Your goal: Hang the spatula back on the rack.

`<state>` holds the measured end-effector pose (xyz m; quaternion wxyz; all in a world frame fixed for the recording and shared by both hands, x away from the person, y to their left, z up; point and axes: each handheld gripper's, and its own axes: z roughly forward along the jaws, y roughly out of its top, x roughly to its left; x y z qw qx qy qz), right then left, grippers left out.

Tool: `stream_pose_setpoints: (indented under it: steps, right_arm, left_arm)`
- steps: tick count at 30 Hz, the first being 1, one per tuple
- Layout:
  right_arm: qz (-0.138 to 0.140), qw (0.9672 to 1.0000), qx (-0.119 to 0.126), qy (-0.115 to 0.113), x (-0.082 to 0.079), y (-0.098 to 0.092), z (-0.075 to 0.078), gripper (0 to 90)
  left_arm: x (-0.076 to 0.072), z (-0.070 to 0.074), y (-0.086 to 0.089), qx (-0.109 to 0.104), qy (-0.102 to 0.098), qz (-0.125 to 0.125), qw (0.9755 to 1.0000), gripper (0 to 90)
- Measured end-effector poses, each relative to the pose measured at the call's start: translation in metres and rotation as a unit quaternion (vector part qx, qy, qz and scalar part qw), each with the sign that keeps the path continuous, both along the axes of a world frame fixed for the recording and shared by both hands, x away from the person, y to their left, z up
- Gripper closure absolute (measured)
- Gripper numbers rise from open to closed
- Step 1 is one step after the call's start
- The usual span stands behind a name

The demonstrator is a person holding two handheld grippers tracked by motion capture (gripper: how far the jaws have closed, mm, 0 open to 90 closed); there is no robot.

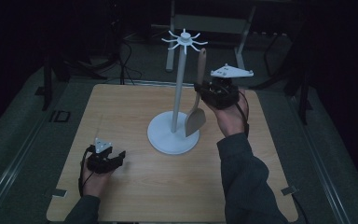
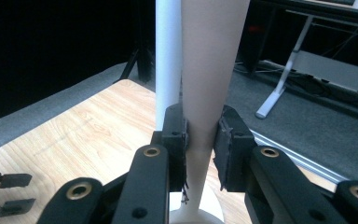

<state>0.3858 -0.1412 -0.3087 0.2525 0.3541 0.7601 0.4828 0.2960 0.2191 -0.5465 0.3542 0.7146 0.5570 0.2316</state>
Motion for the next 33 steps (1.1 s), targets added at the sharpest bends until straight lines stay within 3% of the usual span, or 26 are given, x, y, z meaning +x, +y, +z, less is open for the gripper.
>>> stream_pose_setpoints:
  steps: [6, 17, 20, 25, 33]
  right_arm:
    - [0.011, 0.9998, 0.002, 0.018, 0.009, 0.005, 0.002, 75.4]
    - [0.017, 0.9994, -0.003, 0.029, 0.016, 0.012, 0.006, 75.0]
    - [0.021, 0.9991, -0.014, 0.034, 0.018, 0.014, 0.004, 74.2]
    - [0.013, 0.9998, -0.01, 0.011, 0.013, 0.013, 0.005, 45.8]
    - [0.002, 0.9998, -0.018, -0.003, 0.002, 0.005, -0.004, 30.3]
  left_arm:
    - [0.0, 0.0, 0.0, 0.0, 0.0, 0.001, 1.0, 41.4]
    - [0.0, 0.0, 0.0, 0.0, -0.001, 0.001, 1.0, 41.4]
    - [0.0, 0.0, 0.0, 0.001, -0.001, 0.0, 1.0, 41.4]
    - [0.0, 0.0, 0.0, 0.0, -0.001, 0.001, 1.0, 41.4]
    - [0.0, 0.0, 0.0, 0.001, 0.0, -0.001, 1.0, 41.4]
